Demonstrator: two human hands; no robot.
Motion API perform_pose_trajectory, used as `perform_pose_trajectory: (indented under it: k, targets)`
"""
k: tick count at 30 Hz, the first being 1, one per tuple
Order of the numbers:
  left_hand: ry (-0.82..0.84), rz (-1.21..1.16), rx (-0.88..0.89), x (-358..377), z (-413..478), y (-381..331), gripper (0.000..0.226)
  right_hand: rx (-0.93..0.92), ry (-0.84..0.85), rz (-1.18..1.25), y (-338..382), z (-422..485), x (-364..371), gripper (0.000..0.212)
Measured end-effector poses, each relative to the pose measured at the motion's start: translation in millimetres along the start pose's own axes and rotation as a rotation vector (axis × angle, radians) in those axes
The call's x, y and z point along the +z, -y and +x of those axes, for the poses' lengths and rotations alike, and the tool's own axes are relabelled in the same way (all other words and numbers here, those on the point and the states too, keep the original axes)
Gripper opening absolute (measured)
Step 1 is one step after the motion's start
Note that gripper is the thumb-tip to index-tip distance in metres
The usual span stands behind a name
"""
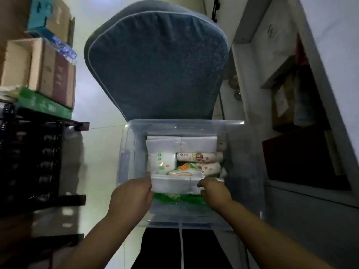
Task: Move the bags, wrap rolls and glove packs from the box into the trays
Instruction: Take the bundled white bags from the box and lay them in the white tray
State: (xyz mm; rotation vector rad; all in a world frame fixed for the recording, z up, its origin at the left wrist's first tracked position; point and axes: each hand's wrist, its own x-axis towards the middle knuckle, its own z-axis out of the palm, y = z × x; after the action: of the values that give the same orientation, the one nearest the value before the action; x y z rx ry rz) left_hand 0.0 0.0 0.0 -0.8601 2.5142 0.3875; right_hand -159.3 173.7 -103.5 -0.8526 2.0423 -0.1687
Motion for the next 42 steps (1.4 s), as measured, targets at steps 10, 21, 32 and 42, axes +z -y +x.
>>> perform_pose_trajectory:
  k: [10,21,32,42]
  targets:
    - [0.041,-0.054,-0.023,53.3,21.1,24.6,0.003,-0.058,-0.067,-0.285,-0.6,69.7,58.2,0.04]
    - [-0.02,-0.026,0.152,45.1,37.8,24.1,0.04,-0.163,-0.089,-0.302,33.7,38.1,26.7,0.028]
    - [0.162,-0.004,0.17,-6.2,62.8,12.9,0.022,-0.401,-0.319,-0.168,72.9,15.4,-56.8,0.017]
    - [-0.13,-0.12,-0.092,-22.8,67.1,99.4,0.014,-0.111,-0.306,-0.23,51.4,146.5,-18.8,0.051]
